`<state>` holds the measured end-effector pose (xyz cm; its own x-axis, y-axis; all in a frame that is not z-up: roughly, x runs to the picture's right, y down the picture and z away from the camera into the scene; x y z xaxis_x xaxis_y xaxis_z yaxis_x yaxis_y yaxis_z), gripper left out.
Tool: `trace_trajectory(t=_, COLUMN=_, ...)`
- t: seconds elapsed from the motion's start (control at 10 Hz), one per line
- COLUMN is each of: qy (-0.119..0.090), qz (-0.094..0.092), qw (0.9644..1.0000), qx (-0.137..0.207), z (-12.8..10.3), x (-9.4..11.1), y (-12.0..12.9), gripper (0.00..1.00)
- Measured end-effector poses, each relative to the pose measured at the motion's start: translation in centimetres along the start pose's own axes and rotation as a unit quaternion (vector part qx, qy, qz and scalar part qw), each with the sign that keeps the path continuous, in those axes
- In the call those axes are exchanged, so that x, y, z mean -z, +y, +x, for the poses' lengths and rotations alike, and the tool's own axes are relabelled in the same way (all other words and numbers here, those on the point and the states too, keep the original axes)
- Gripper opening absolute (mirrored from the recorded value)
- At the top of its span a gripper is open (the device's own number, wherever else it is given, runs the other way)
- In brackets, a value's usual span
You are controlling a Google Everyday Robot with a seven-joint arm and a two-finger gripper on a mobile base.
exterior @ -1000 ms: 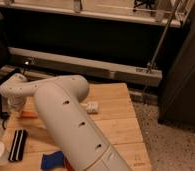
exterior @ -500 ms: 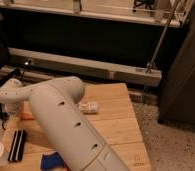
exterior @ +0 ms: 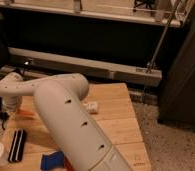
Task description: Place the pepper in the ceramic cup
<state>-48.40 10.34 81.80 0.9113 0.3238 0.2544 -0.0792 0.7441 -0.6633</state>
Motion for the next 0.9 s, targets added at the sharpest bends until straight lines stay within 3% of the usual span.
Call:
trace_trajectory(t=0.2, qy=-0.077, qz=-0.022, qw=0.9967, qx=-0.009, z=-3.0, x=6.3, y=1.3, gripper=0.08)
trace_trajectory(t=0.4, qy=-0.15, qz=-0.065, qw=0.9865, qx=-0.008, z=-4.6, x=11.5, y=4.2, gripper=0.08)
trace_trajectory(t=0.5, qy=-0.174, qz=-0.093, qw=0.9803, qx=0.0, z=-4.9, x=12.9, y=6.4, gripper=0.08)
trace_trajectory(t=0.7, qy=-0.208, qz=-0.173, qw=0.9616, qx=0.044, z=-4.6, x=14.3, y=13.2, gripper=0.08)
trace_trajectory(t=0.9, qy=-0.214, qz=-0.234, qw=0.9426, qx=0.106, z=-3.6, x=13.9, y=18.9, gripper=0.08)
